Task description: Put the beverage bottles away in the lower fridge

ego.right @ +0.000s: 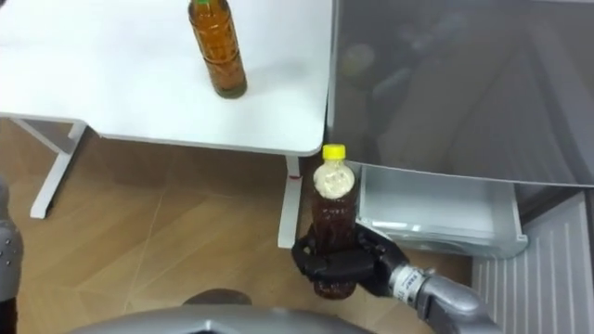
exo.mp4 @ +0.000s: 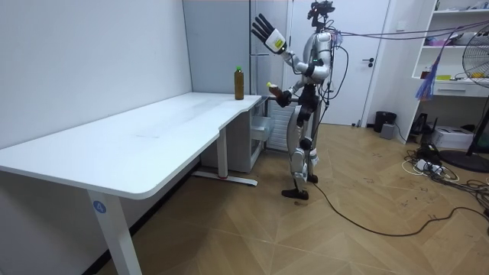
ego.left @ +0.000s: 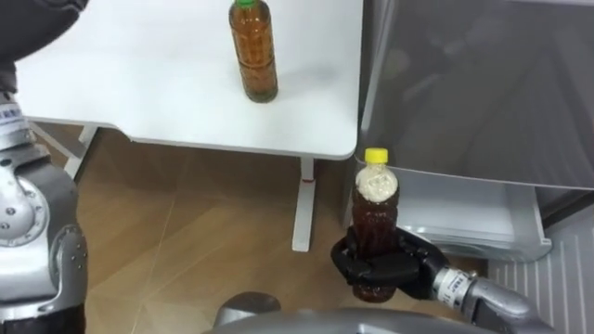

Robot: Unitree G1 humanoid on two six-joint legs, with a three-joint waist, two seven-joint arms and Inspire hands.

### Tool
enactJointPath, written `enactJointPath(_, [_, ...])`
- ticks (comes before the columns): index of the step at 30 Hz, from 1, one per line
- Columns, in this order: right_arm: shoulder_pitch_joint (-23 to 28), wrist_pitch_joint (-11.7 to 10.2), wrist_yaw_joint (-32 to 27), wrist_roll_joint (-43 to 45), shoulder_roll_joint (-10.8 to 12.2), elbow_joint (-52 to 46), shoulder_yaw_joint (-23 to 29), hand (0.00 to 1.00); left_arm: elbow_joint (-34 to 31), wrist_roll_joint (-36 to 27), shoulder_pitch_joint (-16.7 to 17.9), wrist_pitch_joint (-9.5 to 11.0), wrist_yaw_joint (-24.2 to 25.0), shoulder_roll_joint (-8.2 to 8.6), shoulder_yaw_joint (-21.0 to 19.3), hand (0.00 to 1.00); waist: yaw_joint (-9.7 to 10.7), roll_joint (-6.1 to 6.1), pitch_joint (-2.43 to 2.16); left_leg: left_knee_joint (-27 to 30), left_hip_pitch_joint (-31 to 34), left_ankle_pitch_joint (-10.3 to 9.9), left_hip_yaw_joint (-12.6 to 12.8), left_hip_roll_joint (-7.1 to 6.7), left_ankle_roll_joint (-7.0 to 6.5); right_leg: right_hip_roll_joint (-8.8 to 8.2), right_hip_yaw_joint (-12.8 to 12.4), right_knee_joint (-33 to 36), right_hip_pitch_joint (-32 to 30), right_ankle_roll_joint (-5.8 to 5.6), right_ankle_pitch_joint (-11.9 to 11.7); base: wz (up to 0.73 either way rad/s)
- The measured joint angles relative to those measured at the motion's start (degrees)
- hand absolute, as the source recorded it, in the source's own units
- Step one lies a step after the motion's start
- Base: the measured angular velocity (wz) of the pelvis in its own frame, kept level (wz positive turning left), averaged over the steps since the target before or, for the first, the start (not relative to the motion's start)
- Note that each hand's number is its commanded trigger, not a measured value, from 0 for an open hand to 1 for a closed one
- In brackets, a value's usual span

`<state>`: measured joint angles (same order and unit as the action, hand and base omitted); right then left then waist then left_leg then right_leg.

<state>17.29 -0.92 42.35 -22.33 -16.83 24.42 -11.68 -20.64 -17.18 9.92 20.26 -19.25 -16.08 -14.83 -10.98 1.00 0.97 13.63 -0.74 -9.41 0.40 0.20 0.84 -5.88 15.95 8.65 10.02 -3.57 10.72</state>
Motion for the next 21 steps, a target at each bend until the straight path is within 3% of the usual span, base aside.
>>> enactJointPath(6, [0.01,1.35,-1.67,0.16,0.09,0.00,-0.13,1.00,8.23,-0.09,1.35,-0.13,-5.06,0.00,-0.92,0.00,-0.55,-0.22,-0.13,-0.18,0.03,0.05,0.09,-0.02,0.02,-0.01,-0.11,-0.23,-0.15,0.00,0.00,0.00])
enactJointPath(12, [-0.18,2.29,-3.43,-0.03,-0.05,-0.01,-0.19,1.00,18.49,-3.56,2.76,-1.19,-8.50,0.12,-0.54,0.00,-0.42,-0.96,-0.62,-0.51,-0.13,0.09,0.14,-0.02,0.05,0.06,-0.02,-0.77,-0.06,0.04,-0.03,0.00])
enactJointPath(16, [-0.18,2.39,-4.96,-0.04,0.20,0.32,-0.17,1.00,27.86,-6.47,3.95,-1.44,-11.87,2.07,-0.09,0.00,-0.67,-0.96,-0.61,-1.57,-0.94,0.09,0.92,0.10,0.08,0.01,-0.08,-0.77,-0.15,0.05,-0.03,-0.09])
enactJointPath(21, [-0.74,3.70,-6.45,-0.10,0.91,0.60,-0.71,1.00,39.33,-16.44,4.97,-2.52,-13.84,2.23,6.72,0.00,-0.44,-1.16,-0.53,-2.12,-1.44,0.10,1.13,0.13,0.10,-0.01,-0.23,-0.68,0.05,0.04,-0.03,-0.03])
